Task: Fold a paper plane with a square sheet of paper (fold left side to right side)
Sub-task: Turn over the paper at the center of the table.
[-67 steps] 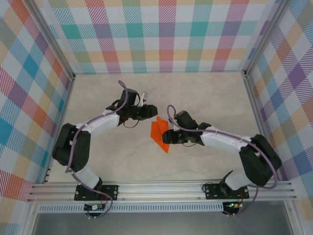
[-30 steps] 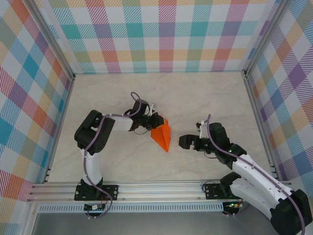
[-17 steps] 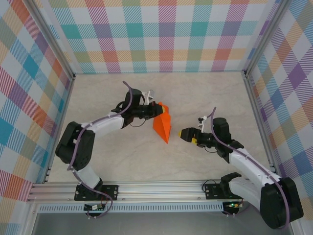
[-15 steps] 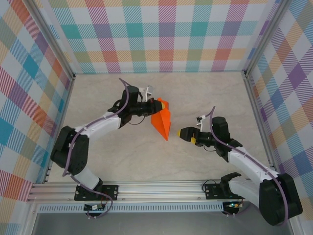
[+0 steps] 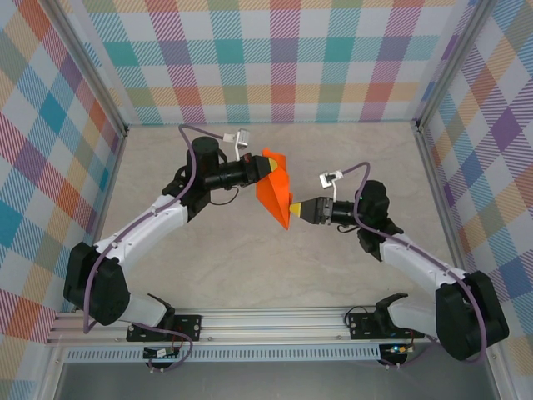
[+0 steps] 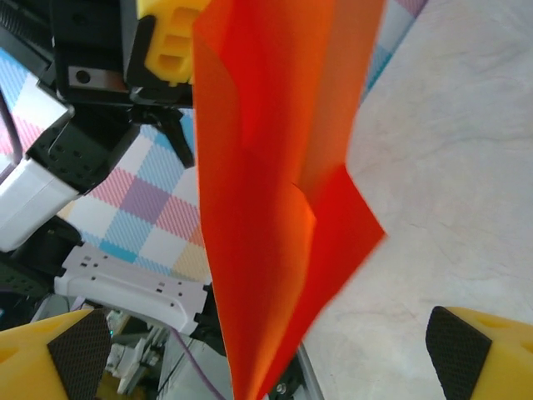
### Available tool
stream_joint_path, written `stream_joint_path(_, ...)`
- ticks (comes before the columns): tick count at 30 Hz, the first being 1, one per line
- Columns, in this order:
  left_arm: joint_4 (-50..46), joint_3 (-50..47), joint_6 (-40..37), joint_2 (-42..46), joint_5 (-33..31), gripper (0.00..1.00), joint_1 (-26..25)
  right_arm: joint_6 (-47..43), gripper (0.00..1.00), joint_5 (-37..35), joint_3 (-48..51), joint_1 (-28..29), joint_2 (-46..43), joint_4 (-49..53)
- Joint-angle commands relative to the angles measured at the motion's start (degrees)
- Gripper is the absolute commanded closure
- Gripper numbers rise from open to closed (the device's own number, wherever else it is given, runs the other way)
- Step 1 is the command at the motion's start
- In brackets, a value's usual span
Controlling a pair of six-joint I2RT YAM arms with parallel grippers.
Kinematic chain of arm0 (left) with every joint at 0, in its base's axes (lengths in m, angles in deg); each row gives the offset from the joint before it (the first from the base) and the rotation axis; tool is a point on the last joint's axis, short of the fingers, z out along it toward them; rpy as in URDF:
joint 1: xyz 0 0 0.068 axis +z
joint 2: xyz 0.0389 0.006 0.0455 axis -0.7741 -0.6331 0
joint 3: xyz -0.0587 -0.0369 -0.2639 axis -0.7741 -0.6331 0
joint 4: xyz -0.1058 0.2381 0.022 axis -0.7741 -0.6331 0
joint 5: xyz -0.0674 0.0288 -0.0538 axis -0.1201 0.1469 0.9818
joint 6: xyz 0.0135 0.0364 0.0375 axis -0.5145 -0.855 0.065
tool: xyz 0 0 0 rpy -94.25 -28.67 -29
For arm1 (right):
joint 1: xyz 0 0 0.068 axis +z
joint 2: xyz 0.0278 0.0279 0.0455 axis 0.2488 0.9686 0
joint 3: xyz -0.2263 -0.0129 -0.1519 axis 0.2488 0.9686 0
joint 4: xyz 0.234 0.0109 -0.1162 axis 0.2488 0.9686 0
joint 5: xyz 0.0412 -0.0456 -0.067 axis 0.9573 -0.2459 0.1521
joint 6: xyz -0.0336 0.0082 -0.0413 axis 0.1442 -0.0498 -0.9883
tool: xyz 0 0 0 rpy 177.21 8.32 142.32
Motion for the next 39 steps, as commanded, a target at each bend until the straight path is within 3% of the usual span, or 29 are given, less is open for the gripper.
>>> stream_joint_path(1, 2.5, 1.4, 2.4, 1.9, 2.8, 0.98, -0.2, 2.3, 0.00, 0.9, -3.7, 2.9, 3.7, -5.3)
stream_joint_path(8, 3.1, 2.1, 3.0, 2.5, 3.9, 0.98, -0.6, 6.3, 0.00, -0.5, -6.4, 6.0, 9.3, -7.9)
stream_joint_path(13, 2.4, 2.1, 2.7, 2.5, 3.9, 0.98, -1.2, 7.0, 0.20, -0.5, -8.6, 6.1, 9.2, -7.2)
stream_joint_path(24, 0.2, -0.2, 0.8, 2.7, 3.0, 0.94, -1.5, -2.7, 0.63, -2.8, -10.2, 6.1, 4.2, 9.5)
stream_joint_path(27, -3.4, 0.6, -1.9, 3.8, 1.9, 0.75, -1.5, -7.4, 0.70, -4.7, -11.3, 6.1, 2.7, 17.2)
stream_joint_path(32, -15.5, 2.5, -10.9, 8.2, -5.4, 0.43, -1.4, -21.4, 0.83, -13.9, -17.1, 7.8, 1.1, 41.0)
stream_joint_path(34, -23.6, 3.5, -15.5, 10.6, -13.1, 0.29, -1.5, -25.3, 0.82, -19.7, -19.2, 8.7, 0.7, 48.6)
stream_joint_path(36, -29.9, 3.3, -18.4, 13.4, -21.3, 0.22, -1.5, -29.1, 0.82, -27.4, -21.0, 10.0, 0.4, 55.5)
stream_joint_path(39, -33.0, -0.3, -19.5, 19.7, -35.0, 0.19, -1.5, -33.2, 0.83, -44.9, -25.0, 14.2, 1.4, 67.1)
